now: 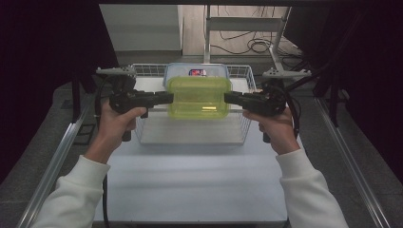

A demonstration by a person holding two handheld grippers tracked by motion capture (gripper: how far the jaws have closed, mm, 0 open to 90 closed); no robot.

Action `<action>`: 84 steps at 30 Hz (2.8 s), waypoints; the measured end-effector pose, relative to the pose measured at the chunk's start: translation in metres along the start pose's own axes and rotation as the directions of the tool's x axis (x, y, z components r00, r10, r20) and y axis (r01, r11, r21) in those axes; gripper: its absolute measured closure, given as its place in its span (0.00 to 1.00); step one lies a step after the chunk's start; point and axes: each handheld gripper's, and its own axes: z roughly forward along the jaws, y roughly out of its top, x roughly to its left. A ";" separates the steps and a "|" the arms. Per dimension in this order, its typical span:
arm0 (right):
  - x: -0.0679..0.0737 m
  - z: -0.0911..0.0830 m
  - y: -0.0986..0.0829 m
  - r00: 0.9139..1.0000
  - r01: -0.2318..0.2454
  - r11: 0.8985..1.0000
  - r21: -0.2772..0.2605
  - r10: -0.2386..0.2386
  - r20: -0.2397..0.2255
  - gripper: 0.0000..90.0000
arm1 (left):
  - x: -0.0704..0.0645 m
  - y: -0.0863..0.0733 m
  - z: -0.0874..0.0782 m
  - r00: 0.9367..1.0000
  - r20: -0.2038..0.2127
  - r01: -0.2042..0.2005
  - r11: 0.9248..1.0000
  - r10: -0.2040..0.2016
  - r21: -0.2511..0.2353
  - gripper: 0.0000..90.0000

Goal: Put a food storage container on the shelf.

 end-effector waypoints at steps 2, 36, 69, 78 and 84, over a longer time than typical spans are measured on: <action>-0.004 0.003 0.008 1.000 -0.008 1.000 0.001 0.008 -0.005 0.89 | 0.002 0.005 0.000 1.000 -0.003 0.001 1.000 -0.001 -0.002 0.88; -0.058 0.038 0.059 0.987 -0.163 0.986 0.029 0.163 -0.003 0.89 | 0.062 0.060 0.028 0.996 -0.004 0.092 0.995 -0.092 0.028 0.89; -0.075 0.071 0.062 0.964 -0.257 0.965 0.051 0.253 0.079 0.51 | 0.087 0.061 0.060 0.969 -0.090 0.231 0.973 -0.229 0.019 0.36; -0.079 0.062 0.060 0.959 -0.277 0.961 0.016 0.275 0.072 0.40 | 0.084 0.061 0.055 0.974 -0.117 0.195 0.981 -0.193 0.005 0.15; -0.078 0.053 0.055 0.960 -0.276 0.961 -0.006 0.276 0.050 0.39 | 0.081 0.059 0.045 0.975 -0.102 0.196 0.981 -0.195 -0.001 0.15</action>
